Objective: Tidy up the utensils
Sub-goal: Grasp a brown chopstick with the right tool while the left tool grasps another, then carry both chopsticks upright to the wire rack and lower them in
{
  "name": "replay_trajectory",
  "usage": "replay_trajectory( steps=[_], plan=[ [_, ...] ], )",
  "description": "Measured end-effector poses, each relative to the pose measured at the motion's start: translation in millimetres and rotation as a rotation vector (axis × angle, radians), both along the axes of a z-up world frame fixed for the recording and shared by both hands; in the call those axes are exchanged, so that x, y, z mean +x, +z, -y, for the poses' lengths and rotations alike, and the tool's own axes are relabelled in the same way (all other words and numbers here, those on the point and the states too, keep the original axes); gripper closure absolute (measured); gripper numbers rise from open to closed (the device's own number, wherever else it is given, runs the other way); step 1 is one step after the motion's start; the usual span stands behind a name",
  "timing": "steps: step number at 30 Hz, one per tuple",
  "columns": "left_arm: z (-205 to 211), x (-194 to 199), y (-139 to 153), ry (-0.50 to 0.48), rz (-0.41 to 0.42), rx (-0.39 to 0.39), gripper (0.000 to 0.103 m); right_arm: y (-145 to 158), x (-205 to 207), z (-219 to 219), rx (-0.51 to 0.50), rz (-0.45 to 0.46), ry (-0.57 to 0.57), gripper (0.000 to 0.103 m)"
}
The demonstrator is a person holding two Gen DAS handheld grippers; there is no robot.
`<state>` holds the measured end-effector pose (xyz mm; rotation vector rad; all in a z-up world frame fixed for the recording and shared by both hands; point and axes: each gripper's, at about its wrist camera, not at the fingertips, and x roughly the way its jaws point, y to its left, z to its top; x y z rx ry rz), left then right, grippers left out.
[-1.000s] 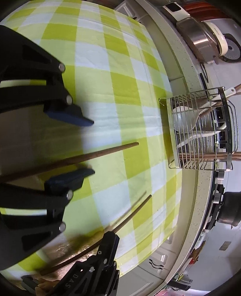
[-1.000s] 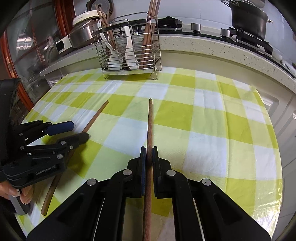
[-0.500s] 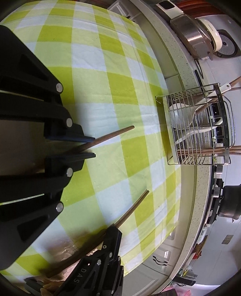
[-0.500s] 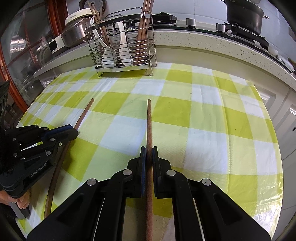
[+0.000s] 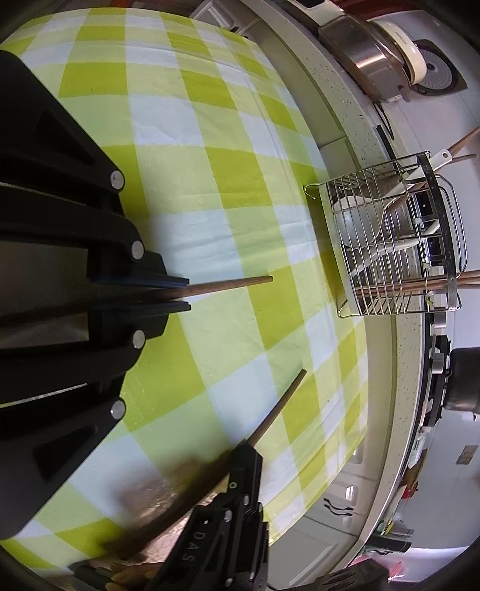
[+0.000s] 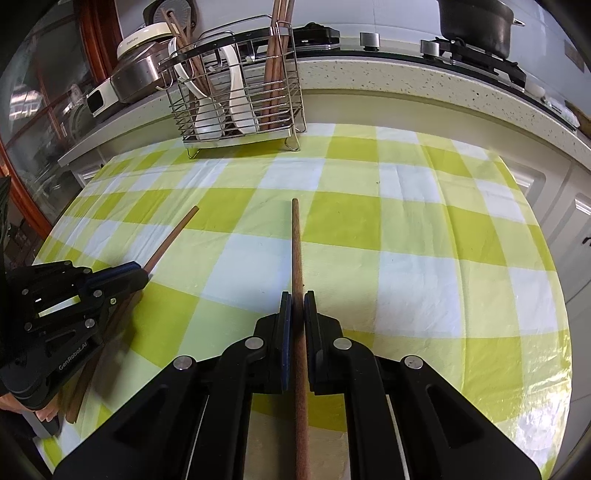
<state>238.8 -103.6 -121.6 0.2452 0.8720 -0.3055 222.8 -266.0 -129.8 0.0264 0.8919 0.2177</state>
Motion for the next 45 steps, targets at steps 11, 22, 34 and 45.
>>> replay_trajectory(
  steps=[11,22,34,45],
  plan=[
    [-2,2,0,-0.039,-0.013,0.008,0.096,1,8,-15,-0.125,-0.039,0.050,0.095],
    [-29,-4,22,-0.006,0.037,-0.089,0.097,22,-10,-15,0.022,0.097,0.032,0.096],
    [-62,-5,89,0.017,0.134,-0.165,0.097,80,-11,-32,0.084,0.220,0.075,0.096],
    [-83,-12,131,0.040,0.237,-0.221,0.097,120,-16,-49,0.069,0.333,0.076,0.096]
  ],
)
